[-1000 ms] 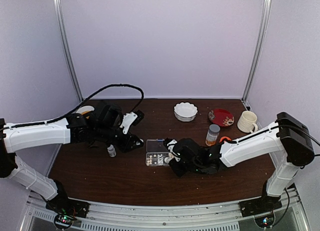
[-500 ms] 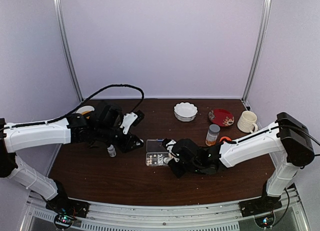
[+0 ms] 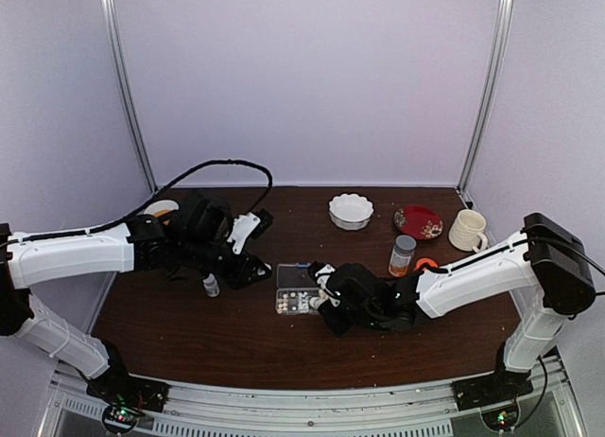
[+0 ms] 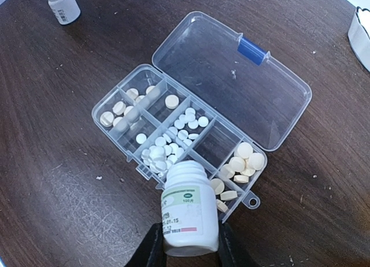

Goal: Sort the pills into containers
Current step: Pour the pill into the compartment of the pill container.

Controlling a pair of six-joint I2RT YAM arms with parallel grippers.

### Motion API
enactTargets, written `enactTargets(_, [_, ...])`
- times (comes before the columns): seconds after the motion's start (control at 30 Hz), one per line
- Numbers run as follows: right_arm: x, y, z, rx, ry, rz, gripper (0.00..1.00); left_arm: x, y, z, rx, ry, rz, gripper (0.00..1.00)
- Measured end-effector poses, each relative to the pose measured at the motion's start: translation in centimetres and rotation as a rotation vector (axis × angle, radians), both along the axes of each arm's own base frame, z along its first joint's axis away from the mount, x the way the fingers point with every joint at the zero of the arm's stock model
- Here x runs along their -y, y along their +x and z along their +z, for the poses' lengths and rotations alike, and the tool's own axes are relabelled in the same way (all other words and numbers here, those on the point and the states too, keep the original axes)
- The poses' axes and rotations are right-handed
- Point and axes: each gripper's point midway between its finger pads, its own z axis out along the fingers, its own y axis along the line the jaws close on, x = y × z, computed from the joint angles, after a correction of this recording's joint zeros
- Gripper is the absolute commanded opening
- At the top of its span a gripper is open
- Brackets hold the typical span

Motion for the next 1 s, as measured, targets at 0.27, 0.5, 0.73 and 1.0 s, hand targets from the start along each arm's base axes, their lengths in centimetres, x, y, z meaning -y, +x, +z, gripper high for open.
enactTargets(0.27, [-0.2, -0.1, 0.2, 0.007, 0.002, 0.001, 0.00, 0.0, 0.0, 0.0, 0.000, 0.000, 0.000, 0.00])
enactTargets(0.5, [-0.1, 0.0, 0.5, 0.014, -0.010, -0.002, 0.00, 0.0, 0.0, 0.0, 0.000, 0.000, 0.000, 0.00])
enactTargets(0.73, [0.0, 0.1, 0.4, 0.015, -0.028, -0.007, 0.00, 0.0, 0.0, -0.1, -0.003, 0.003, -0.001, 0.00])
enactTargets(1.0, [-0.2, 0.1, 0.9, 0.016, -0.037, -0.006, 0.00, 0.1, 0.1, 0.0, -0.001, 0.002, -0.001, 0.00])
